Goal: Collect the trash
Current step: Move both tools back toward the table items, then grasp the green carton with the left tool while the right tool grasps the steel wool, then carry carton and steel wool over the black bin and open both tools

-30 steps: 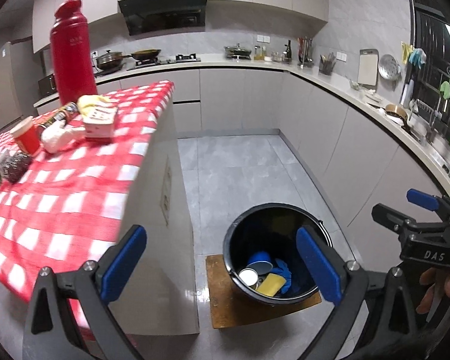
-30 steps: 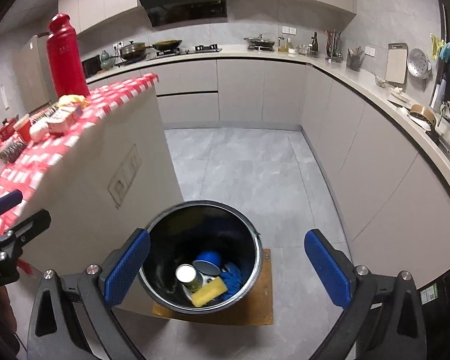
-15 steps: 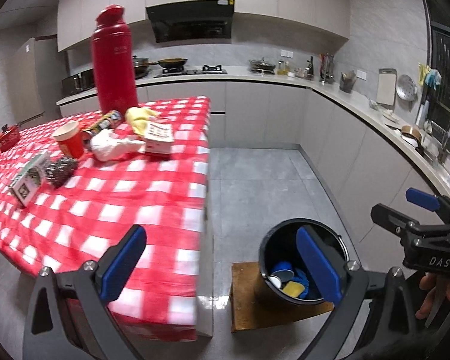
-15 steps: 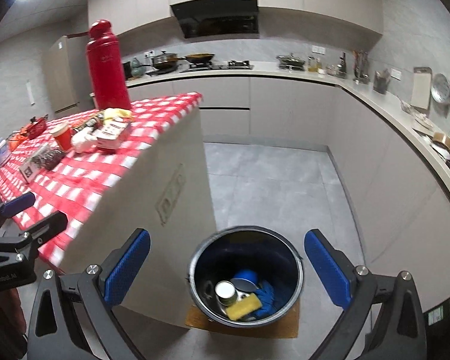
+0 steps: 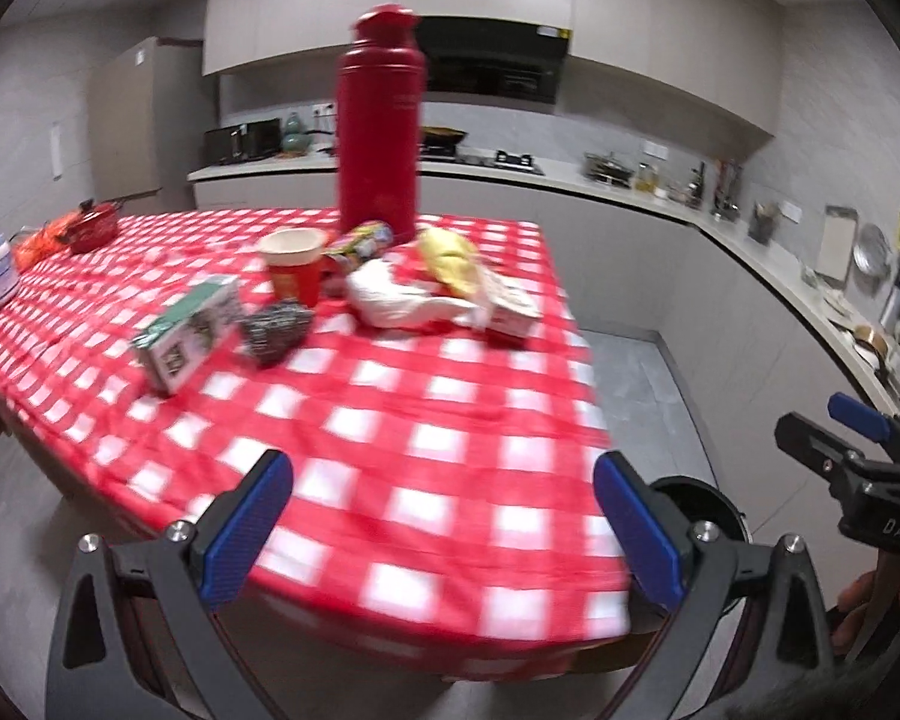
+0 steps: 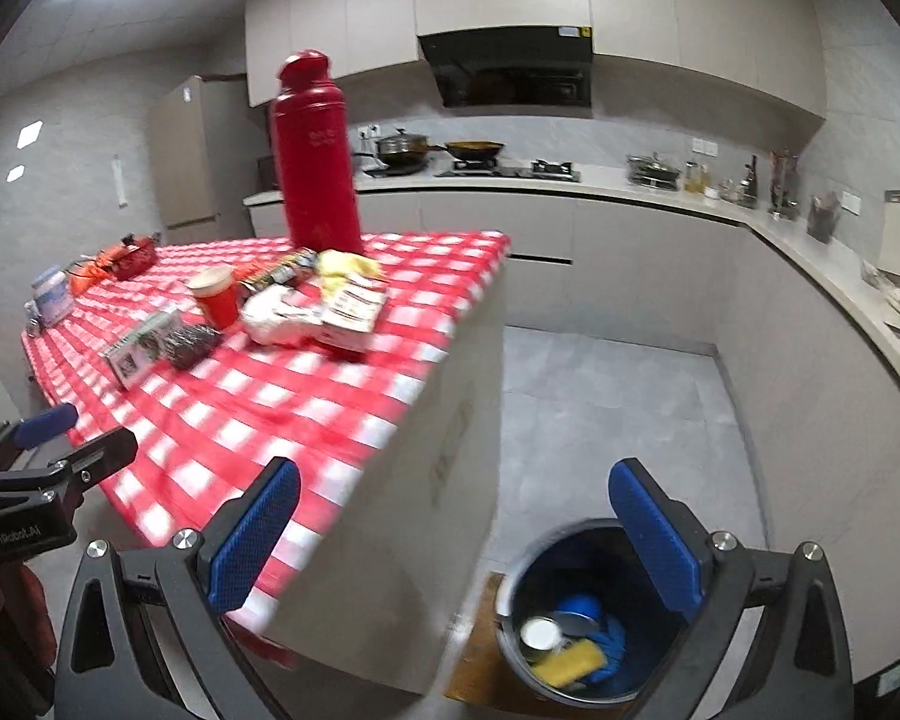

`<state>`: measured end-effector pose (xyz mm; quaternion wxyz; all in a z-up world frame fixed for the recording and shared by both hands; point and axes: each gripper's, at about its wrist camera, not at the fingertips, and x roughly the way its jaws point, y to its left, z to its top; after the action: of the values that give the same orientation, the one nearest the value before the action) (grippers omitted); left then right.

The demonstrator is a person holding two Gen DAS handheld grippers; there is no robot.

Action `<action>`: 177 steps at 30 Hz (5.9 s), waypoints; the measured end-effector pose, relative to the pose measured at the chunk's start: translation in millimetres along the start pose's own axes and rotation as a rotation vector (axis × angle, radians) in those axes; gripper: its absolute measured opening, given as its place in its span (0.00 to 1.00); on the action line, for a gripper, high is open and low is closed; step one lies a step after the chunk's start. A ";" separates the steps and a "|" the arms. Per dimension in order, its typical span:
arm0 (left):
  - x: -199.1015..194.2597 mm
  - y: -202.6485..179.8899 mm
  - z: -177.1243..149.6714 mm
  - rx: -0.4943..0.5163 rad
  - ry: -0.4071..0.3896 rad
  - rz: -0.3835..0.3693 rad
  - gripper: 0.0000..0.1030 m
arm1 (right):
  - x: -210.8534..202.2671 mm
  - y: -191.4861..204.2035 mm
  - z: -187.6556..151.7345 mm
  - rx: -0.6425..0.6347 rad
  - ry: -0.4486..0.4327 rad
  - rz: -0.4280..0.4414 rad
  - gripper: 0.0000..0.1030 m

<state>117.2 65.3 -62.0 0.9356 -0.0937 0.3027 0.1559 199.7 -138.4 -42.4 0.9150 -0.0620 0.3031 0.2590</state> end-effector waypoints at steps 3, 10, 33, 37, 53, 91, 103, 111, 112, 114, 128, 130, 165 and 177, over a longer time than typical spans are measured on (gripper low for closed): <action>2.3 30.4 3.6 -0.004 0.002 0.030 0.98 | 10.8 27.3 6.8 -0.029 0.020 -0.014 1.00; 16.6 108.2 13.2 -0.022 0.003 0.071 0.98 | 45.1 90.3 19.2 -0.032 0.068 -0.009 1.00; 116.1 223.8 48.7 0.009 0.064 0.005 0.87 | 154.1 204.8 53.8 -0.028 0.124 -0.024 1.00; 135.0 224.1 52.2 0.011 0.091 -0.023 0.84 | 173.1 218.1 54.6 -0.030 0.140 -0.005 1.00; 169.6 258.8 65.7 -0.042 0.137 -0.016 0.38 | 266.6 295.7 69.8 -0.087 0.296 0.145 0.60; 92.7 142.0 48.7 0.074 0.036 -0.138 0.37 | 135.4 182.8 54.0 0.003 0.096 0.064 0.28; 65.2 49.7 31.1 0.145 0.038 -0.223 0.37 | 66.7 92.5 31.0 0.061 0.065 -0.024 0.28; 54.5 -15.2 16.8 0.191 0.047 -0.283 0.37 | 29.2 24.5 6.7 0.113 0.069 -0.091 0.28; 53.4 -23.7 14.8 0.196 0.048 -0.289 0.37 | 25.0 17.4 4.2 0.118 0.070 -0.097 0.28; 51.9 -38.4 12.6 0.205 0.049 -0.304 0.37 | 16.0 1.3 -1.3 0.126 0.071 -0.112 0.28; 55.3 -145.1 -17.9 0.270 0.103 -0.389 0.37 | -22.0 -106.7 -51.3 0.190 0.116 -0.195 0.28; 61.2 -160.4 -26.0 0.277 0.122 -0.395 0.37 | -21.3 -120.1 -58.5 0.193 0.126 -0.199 0.28; 158.5 -224.7 -126.7 0.249 0.281 -0.195 0.97 | 120.0 -255.7 -172.3 0.098 0.315 -0.180 1.00; 117.0 -241.6 -98.4 0.251 0.219 -0.220 0.97 | 77.1 -259.9 -147.0 0.163 0.243 -0.217 1.00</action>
<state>238.4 -159.3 -190.9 0.9128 -0.0255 0.4077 0.0027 308.4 -367.6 -217.9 0.8961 -0.0507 0.4231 0.1240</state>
